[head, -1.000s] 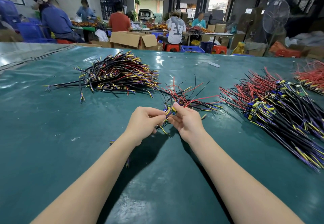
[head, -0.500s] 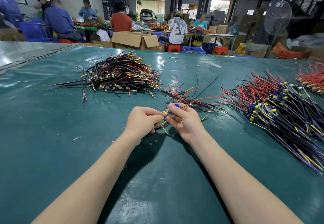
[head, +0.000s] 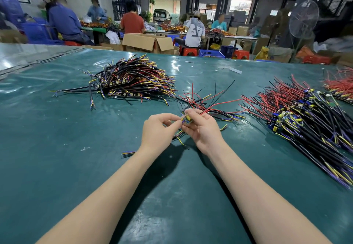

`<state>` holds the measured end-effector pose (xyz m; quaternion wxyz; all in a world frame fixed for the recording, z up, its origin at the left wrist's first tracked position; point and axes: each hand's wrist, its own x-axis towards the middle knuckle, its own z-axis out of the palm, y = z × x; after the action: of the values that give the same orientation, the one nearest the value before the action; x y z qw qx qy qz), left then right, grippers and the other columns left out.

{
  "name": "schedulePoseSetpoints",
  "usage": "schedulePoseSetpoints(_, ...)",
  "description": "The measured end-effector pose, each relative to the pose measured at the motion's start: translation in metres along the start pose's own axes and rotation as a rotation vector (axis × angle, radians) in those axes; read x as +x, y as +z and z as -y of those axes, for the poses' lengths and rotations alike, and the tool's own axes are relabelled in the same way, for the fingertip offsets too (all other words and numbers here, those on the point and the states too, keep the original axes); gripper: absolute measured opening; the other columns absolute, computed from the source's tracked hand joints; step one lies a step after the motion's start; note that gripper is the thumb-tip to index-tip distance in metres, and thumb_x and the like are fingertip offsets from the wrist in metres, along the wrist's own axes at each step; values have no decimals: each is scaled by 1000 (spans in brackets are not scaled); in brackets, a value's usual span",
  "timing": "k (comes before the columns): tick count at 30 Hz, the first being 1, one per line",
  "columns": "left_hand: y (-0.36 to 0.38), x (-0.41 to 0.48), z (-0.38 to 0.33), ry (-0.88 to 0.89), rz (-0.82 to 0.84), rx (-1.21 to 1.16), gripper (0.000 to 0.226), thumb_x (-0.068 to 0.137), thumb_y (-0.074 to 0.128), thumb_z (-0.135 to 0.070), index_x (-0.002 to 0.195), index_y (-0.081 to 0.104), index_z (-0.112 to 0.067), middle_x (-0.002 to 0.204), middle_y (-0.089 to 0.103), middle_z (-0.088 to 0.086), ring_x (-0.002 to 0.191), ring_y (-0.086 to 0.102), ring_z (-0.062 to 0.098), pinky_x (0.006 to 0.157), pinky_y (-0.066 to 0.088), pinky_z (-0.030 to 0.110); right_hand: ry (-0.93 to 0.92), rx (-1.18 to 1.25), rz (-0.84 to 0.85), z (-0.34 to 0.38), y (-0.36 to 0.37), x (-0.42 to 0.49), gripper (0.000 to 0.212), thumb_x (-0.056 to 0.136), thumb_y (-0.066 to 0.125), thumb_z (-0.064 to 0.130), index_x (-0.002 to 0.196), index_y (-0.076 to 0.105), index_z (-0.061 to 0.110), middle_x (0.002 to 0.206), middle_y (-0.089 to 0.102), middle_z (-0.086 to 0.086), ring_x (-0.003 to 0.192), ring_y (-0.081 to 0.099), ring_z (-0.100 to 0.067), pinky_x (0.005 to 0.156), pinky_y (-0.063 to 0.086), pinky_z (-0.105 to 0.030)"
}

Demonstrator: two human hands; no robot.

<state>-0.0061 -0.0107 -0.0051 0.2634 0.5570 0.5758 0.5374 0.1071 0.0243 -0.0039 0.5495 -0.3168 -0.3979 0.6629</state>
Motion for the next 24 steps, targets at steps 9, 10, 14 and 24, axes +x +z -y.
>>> schedulePoseSetpoints(9, -1, -1, -1, 34, 4, -34, 28, 77, 71, -18, 52, 66, -29, 50, 54, -6, 44, 35, 6, 47, 31, 17, 39, -90, -51, -1, -2, 0, 16, 91, 54, 12, 75, 57, 12, 50, 62, 6, 42, 59, -7, 42, 45, -14)
schedulePoseSetpoints(10, -1, -1, 0, 38, 3, -48, 28, 77, 71, -18, 53, 66, -31, 49, 54, -7, 44, 35, 5, 48, 31, 17, 44, -86, -58, -1, -2, 1, 17, 92, 54, 14, 75, 57, 12, 50, 61, 5, 42, 59, -7, 42, 45, -13)
schedulePoseSetpoints(14, 0, -3, -1, 114, 21, -88, 26, 77, 71, -7, 63, 69, -29, 57, 54, -7, 48, 44, 1, 51, 34, 12, 92, -15, -64, 1, -3, 1, 22, 94, 51, 18, 75, 58, 9, 49, 59, 2, 41, 58, -6, 42, 46, -14)
schedulePoseSetpoints(24, -5, 2, 7, 83, 11, 169, 7, 76, 72, -14, 70, 76, -13, 47, 57, -9, 43, 46, 0, 46, 32, 11, 85, -49, -50, -1, -2, -1, 13, 89, 56, 10, 77, 56, 10, 53, 66, 0, 45, 61, -6, 45, 49, -14)
